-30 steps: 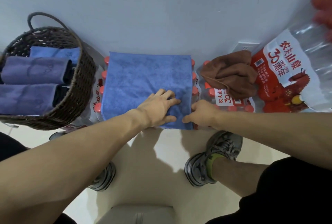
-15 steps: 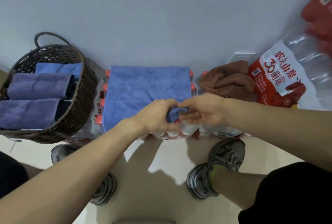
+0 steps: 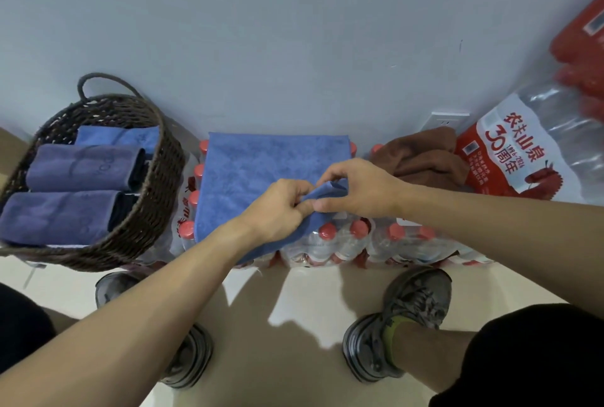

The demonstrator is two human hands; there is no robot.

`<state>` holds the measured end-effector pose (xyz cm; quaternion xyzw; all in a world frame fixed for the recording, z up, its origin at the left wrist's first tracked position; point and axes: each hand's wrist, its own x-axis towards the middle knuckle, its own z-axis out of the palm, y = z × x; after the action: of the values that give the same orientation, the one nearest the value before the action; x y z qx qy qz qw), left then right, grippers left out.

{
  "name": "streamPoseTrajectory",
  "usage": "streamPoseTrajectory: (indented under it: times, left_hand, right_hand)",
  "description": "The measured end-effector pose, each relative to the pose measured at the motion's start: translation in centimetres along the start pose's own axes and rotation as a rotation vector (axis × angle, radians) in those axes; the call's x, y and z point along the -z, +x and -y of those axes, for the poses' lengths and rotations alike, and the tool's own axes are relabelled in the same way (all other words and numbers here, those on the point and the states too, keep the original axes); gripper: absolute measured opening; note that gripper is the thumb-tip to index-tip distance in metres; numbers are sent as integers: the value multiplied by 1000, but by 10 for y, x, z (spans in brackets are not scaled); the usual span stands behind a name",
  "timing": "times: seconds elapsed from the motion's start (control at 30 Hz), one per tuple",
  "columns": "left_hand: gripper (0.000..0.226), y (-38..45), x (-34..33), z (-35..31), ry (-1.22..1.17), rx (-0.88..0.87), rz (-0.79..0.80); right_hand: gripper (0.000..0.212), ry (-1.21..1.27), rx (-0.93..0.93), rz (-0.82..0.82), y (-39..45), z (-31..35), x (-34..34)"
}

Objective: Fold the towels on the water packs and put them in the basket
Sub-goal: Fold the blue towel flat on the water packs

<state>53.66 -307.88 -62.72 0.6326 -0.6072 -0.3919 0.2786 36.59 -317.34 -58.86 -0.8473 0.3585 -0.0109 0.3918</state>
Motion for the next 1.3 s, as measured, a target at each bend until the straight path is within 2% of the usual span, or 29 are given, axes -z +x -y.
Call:
streamPoseTrajectory:
  times: [0.07,0.13,0.23,0.37,0.43,0.5,0.6,0.67,0.77,0.83,0.97,1.03,1.1,1.2,1.23,1.3]
  left_hand:
    - [28,-2,1,4,-57,9,-52]
    - [8,-4,6,6,-164,71,-42]
    - [28,-5,20,12,-116,108,85]
    - [36,-9,42,16,58,133,258]
    - [40,-13,50,18,149,167,315]
    - [33,-17,59,23,231,208,353]
    - [27,-24,77,34,336,291,382]
    - [27,-29,91,39,351,360,417]
    - [23,-34,109,46,267,402,487]
    - [22,-37,117,49,184,398,535]
    - [40,-43,127,56,-53,433,592]
    - [48,-44,129,61,-195,459,478]
    - [53,-40,128,69,-310,490,218]
    - [34,-27,114,80,-537,581,-177]
    - [25,-23,106,82,-580,623,-263]
    - [21,-20,92,89,-570,699,-302]
  right_hand:
    - [24,21,37,-60,4,1,-2]
    - [25,30,37,-89,6,1,-1]
    - [35,7,-37,-113,9,-1,0]
    - [25,64,-144,-78,9,-4,1]
    - [29,179,-199,-50,8,-4,2]
    - [38,320,-268,-60,7,-6,3]
    - [26,457,-329,-87,5,-10,9]
    - [26,535,-383,-106,4,-15,14]
    - [34,600,-438,-98,-1,-26,18]
    - [27,573,-452,-55,-5,-29,18]
    - [33,548,-494,-2,-7,-35,13]
    - [34,593,-509,14,-6,-38,12]
    - [34,629,-514,-1,-3,-42,14]
    - [32,641,-547,-59,0,-47,17]
    - [31,644,-558,-70,1,-49,17]
    - [28,678,-576,-61,3,-53,18]
